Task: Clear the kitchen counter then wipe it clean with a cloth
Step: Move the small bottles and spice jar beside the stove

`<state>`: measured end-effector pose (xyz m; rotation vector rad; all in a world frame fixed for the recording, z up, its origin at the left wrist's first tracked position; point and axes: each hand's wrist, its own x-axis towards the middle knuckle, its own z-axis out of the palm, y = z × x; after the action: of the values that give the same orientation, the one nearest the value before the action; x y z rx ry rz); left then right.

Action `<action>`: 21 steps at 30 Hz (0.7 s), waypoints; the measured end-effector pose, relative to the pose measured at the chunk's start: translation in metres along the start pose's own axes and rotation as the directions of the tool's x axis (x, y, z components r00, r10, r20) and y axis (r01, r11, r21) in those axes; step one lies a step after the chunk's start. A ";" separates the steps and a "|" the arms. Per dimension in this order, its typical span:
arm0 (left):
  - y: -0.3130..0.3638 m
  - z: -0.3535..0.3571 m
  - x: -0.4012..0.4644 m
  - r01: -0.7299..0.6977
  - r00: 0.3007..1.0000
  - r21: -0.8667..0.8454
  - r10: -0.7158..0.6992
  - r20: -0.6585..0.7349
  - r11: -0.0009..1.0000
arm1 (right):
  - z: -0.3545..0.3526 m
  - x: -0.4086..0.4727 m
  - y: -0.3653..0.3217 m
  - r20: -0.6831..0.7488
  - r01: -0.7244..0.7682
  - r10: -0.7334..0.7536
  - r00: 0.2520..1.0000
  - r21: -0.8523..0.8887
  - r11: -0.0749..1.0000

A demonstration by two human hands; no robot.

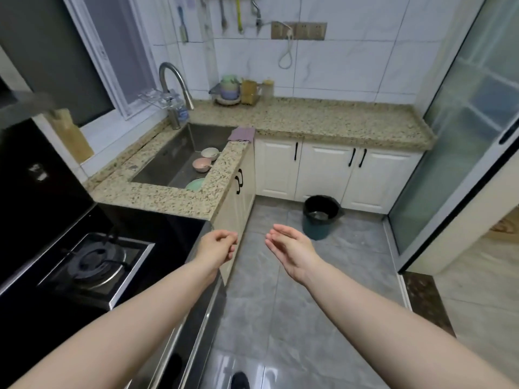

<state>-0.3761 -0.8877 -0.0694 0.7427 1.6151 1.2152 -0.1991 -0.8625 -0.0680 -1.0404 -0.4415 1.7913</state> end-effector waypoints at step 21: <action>0.097 0.098 0.291 0.085 0.991 -0.012 -0.083 0.103 0.996 | 0.069 0.272 -0.141 -0.228 0.036 -0.078 0.971 -0.182 0.983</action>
<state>-0.3980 -0.5666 -0.0782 0.7079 1.5353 1.1114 -0.2162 -0.5495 -0.0551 -1.3328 -0.4851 1.5754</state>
